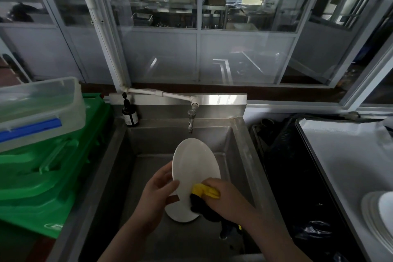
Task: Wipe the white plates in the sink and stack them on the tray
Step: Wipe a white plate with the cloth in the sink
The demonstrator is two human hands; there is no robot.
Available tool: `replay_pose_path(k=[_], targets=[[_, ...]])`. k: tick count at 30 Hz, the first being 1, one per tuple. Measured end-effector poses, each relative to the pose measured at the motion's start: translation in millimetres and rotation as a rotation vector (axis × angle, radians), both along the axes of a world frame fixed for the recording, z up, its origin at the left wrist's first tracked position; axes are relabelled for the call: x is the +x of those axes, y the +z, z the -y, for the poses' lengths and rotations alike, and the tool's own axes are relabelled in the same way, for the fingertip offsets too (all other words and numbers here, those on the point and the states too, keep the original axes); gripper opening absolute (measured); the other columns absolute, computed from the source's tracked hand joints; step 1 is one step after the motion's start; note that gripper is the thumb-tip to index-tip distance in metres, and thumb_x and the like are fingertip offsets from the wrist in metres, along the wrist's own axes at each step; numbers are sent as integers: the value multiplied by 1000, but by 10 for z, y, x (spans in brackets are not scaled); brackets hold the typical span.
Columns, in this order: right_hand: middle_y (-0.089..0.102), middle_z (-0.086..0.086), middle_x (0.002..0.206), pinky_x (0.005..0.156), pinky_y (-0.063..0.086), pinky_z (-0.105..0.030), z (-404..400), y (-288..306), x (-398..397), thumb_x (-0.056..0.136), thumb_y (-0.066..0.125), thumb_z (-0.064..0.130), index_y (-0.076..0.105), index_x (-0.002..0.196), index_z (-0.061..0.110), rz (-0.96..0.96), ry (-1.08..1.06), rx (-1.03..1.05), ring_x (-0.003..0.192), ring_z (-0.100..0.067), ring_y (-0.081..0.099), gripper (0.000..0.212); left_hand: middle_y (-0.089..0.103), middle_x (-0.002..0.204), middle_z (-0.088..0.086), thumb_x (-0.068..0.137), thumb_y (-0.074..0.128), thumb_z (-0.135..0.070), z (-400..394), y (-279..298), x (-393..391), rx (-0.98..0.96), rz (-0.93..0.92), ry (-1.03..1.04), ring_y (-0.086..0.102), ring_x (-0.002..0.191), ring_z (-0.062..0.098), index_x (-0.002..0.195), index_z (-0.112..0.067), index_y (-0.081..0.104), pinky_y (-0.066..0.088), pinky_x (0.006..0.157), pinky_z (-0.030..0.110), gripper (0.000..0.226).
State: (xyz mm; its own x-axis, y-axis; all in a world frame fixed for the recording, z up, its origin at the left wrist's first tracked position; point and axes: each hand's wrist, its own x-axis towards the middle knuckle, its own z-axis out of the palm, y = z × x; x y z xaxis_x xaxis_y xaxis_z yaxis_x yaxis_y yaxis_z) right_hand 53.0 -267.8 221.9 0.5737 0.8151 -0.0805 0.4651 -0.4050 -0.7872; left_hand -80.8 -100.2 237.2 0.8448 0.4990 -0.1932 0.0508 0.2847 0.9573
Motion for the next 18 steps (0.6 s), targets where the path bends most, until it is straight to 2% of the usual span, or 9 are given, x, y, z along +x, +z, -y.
replay_pose_path(k=[3, 6, 9, 12, 14, 18], targets=[[66, 11, 97, 83, 56, -33, -55, 10, -44, 93, 59, 46, 66, 100, 34, -5, 5, 38, 90, -4, 64, 15, 72, 120, 0, 92, 64, -10, -4, 0, -10, 2, -10, -7, 70, 109, 27, 133, -31, 58, 58, 89, 53, 47], [66, 14, 102, 85, 56, -34, -112, 49, -70, 91, 57, 54, 64, 106, 38, 11, -14, 55, 95, -2, 63, 23, 72, 121, 4, 96, 56, -3, -9, 5, -11, -15, -9, -15, 69, 110, 29, 134, -29, 58, 57, 90, 54, 47], [65, 17, 107, 88, 54, -30, -173, 106, -81, 90, 59, 48, 63, 111, 38, 21, -34, 82, 99, 0, 60, 24, 71, 122, 6, 93, 57, -5, -23, 5, -11, -26, 5, -27, 68, 112, 31, 135, -28, 58, 57, 90, 54, 48], [65, 16, 105, 88, 54, -29, -247, 164, -95, 91, 61, 47, 64, 110, 36, 2, -73, 126, 99, -1, 60, 22, 70, 124, 5, 87, 67, -14, -26, -1, -11, -19, 12, -50, 67, 114, 29, 134, -30, 60, 56, 91, 52, 50], [66, 17, 101, 86, 54, -30, -298, 212, -105, 91, 59, 51, 64, 107, 37, -21, -108, 149, 96, -1, 61, 22, 70, 125, 4, 84, 73, -17, -16, -1, -6, -11, 8, -68, 67, 114, 27, 129, -35, 65, 57, 87, 47, 49], [67, 12, 90, 77, 54, -24, -390, 293, -95, 93, 59, 43, 64, 96, 34, -59, -195, 187, 86, -2, 62, 11, 71, 123, 4, 79, 70, -26, 10, -4, -5, -13, 8, -96, 68, 113, 27, 124, -37, 68, 57, 87, 46, 46]])
